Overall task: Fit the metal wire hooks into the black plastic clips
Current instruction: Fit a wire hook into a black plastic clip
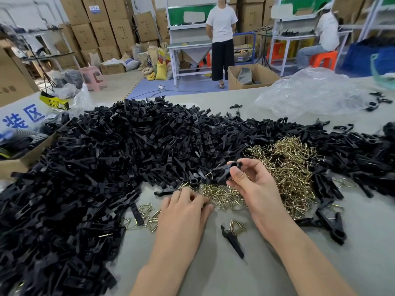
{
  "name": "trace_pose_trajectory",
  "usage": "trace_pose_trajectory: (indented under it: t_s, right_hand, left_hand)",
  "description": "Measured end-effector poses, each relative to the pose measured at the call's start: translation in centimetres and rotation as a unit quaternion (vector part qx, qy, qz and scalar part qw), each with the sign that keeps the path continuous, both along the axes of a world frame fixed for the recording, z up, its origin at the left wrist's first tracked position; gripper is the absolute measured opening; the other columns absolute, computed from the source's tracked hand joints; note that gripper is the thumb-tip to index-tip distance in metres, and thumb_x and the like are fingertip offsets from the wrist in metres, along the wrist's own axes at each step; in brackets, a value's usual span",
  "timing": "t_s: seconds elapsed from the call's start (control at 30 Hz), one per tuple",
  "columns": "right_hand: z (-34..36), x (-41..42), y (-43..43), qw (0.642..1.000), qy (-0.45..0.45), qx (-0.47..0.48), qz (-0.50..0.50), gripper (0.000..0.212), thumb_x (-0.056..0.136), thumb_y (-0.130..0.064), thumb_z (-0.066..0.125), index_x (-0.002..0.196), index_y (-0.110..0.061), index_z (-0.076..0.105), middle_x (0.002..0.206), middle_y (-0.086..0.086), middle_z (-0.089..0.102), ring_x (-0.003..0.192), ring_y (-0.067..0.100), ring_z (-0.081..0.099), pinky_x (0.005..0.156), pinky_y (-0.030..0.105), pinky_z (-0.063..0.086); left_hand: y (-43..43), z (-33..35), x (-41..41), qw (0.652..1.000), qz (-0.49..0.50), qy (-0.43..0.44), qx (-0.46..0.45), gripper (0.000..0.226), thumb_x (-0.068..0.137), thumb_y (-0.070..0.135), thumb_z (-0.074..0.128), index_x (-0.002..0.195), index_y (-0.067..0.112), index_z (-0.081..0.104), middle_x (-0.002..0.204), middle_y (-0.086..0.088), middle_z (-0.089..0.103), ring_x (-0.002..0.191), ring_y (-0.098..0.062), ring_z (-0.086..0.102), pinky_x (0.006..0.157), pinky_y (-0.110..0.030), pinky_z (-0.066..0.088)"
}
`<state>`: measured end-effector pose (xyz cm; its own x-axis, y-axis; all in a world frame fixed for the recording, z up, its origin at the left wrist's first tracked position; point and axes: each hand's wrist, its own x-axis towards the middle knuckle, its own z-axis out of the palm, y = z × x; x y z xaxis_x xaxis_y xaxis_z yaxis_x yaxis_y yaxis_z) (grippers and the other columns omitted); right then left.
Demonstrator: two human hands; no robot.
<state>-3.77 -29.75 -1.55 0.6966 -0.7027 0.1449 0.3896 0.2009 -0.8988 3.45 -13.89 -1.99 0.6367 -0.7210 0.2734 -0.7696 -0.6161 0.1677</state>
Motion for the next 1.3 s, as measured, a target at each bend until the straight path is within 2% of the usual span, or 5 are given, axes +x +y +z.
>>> trace_pose_trajectory:
  t_s: [0.7,0.93,1.03,1.17,1.3]
  right_hand:
    - [0.2,0.2,0.1,0.998,-0.014,0.053,0.018,0.032,0.07,-0.016,0.076,0.1,-0.013,0.065,0.08,-0.012,0.069,0.086,0.008,0.069,0.075,0.022,0.058]
    - [0.7,0.1,0.3,0.996,-0.004,0.085,0.016,0.031,0.069,-0.013,0.073,0.099,-0.011,0.065,0.085,-0.002,0.061,0.08,0.008,0.068,0.073,0.022,0.058]
    - [0.8,0.0,0.4,0.995,-0.004,0.098,0.02,0.031,0.069,-0.013,0.073,0.098,-0.011,0.065,0.086,-0.001,0.062,0.079,0.008,0.069,0.074,0.022,0.058]
    - [0.8,-0.2,0.6,0.991,-0.027,0.118,0.049,0.027,0.07,-0.01,0.074,0.096,-0.01,0.066,0.08,-0.008,0.07,0.081,0.008,0.071,0.076,0.022,0.058]
    - [0.7,0.0,1.3,0.988,-0.029,0.13,0.082,0.018,0.069,-0.007,0.076,0.083,-0.018,0.074,0.092,0.001,0.073,0.088,0.014,0.071,0.079,0.023,0.058]
  left_hand:
    - [0.8,0.5,0.7,0.996,-0.067,-0.003,0.055,0.028,0.105,0.044,0.032,0.11,0.032,0.057,0.112,0.014,0.048,0.11,-0.009,0.045,0.087,-0.023,0.04]
    - [-1.4,3.9,0.6,0.952,-0.122,-0.141,0.242,0.025,0.096,0.006,0.046,0.118,0.013,0.056,0.118,-0.006,0.055,0.113,-0.027,0.056,0.079,-0.034,0.036]
    - [-2.4,5.1,0.4,0.934,-0.156,-0.141,0.289,0.018,0.099,0.017,0.045,0.114,0.014,0.056,0.116,-0.008,0.056,0.109,-0.029,0.058,0.077,-0.034,0.035]
    - [-1.2,4.7,1.7,0.987,-0.053,0.153,-0.004,0.021,0.087,0.046,0.046,0.082,0.027,0.053,0.081,0.011,0.062,0.073,-0.005,0.059,0.066,-0.026,0.046]
    - [0.0,2.5,1.3,0.804,0.025,0.459,-0.376,0.027,0.088,0.035,0.052,0.063,0.027,0.058,0.059,0.005,0.055,0.054,-0.009,0.05,0.053,-0.022,0.044]
